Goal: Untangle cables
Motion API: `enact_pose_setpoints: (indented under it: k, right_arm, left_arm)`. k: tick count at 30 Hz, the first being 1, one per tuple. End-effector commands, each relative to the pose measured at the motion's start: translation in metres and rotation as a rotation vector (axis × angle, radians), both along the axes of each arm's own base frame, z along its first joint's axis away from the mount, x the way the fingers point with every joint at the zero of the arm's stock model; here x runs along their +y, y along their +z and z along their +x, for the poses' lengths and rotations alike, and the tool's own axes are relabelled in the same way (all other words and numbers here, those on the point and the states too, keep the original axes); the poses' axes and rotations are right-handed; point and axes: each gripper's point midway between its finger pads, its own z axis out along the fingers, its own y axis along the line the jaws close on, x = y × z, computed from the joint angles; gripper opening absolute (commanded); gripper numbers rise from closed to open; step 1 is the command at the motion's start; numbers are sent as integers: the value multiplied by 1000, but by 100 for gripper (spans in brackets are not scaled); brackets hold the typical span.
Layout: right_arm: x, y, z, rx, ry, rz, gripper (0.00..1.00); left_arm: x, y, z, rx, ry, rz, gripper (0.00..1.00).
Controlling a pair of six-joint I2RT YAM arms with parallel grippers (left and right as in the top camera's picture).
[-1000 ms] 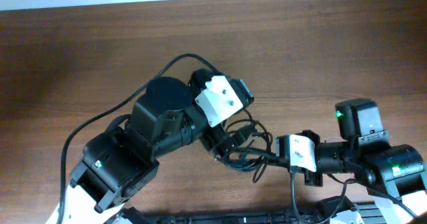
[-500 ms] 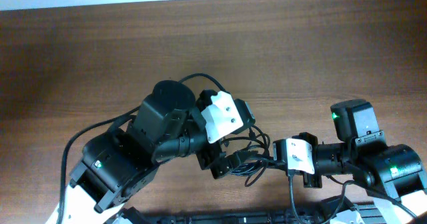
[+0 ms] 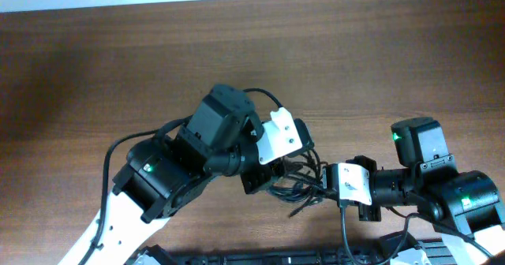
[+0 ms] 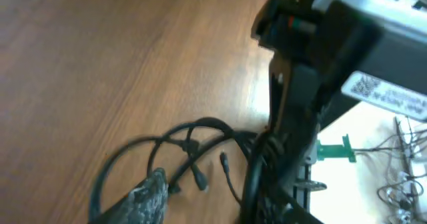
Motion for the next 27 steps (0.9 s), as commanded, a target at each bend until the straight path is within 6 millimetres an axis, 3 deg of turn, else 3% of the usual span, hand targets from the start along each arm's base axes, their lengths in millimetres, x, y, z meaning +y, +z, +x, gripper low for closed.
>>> enact_pose_setpoints:
  k: [1, 6, 10, 12, 18, 20, 21, 22, 25, 27]
  right_arm:
    - [5, 7, -5, -11, 34, 40, 4]
    - [5, 7, -5, -12, 34, 40, 4]
    - [5, 7, -4, -12, 34, 40, 4]
    - [6, 8, -5, -12, 35, 43, 4]
    - [6, 9, -6, -10, 39, 50, 4]
    - [6, 9, -6, -10, 39, 50, 4]
    - [6, 9, -5, -9, 38, 50, 4]
    - [6, 9, -6, -10, 38, 50, 4]
    - [6, 9, -5, -10, 38, 50, 4]
    - [6, 8, -5, -10, 38, 49, 4]
  left_arm:
    - [-4, 11, 1, -28, -13, -37, 39]
    - [-4, 13, 3, -38, -9, -41, 22]
    - [0, 7, -1, -13, -9, -15, 41]
    - [4, 1, -1, -21, -9, 16, 43]
    - [3, -10, 10, -23, 20, 56, 28]
    - [-1, -13, 12, -15, 16, 59, 15]
    - [-3, -15, 12, -6, 10, 58, 3]
    - [-4, -15, 13, -7, 10, 57, 0]
    - [-5, -12, 19, -33, 25, 51, 0]
    - [1, -11, 42, -69, 161, 70, 0]
